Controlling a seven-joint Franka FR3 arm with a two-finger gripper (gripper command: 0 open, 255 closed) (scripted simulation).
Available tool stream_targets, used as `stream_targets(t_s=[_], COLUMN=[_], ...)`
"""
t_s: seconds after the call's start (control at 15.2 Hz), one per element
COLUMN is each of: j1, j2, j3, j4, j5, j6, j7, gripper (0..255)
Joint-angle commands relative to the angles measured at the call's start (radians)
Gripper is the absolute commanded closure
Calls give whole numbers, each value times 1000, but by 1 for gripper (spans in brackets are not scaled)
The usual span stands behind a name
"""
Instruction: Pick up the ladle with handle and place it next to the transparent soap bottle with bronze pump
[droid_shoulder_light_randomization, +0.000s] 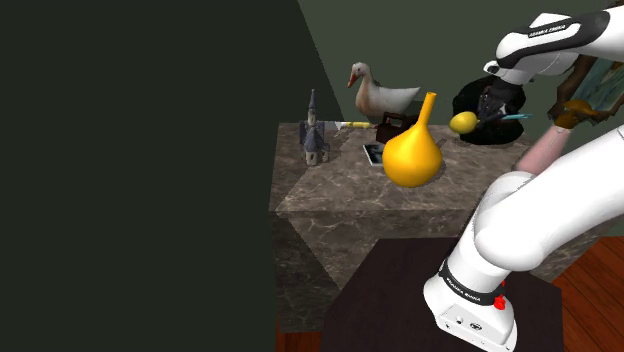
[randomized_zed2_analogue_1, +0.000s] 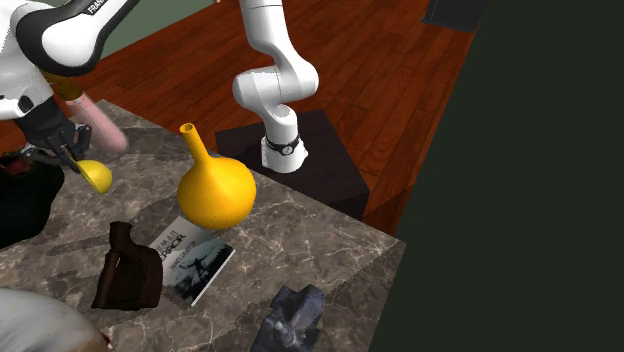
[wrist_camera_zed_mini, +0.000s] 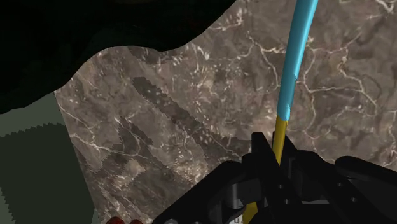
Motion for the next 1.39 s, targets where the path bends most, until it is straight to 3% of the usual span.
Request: stream_targets(t_s=[0.0,0.73,1.32], j1=[7,92,233], j2=[4,48,79], j3=[-18,-156,-334], j4=[-21,-111,-166], j5=[-2,-1,-3], j6=[28,181,305], j7=[-2,-24,-38], gripper=[255,255,255])
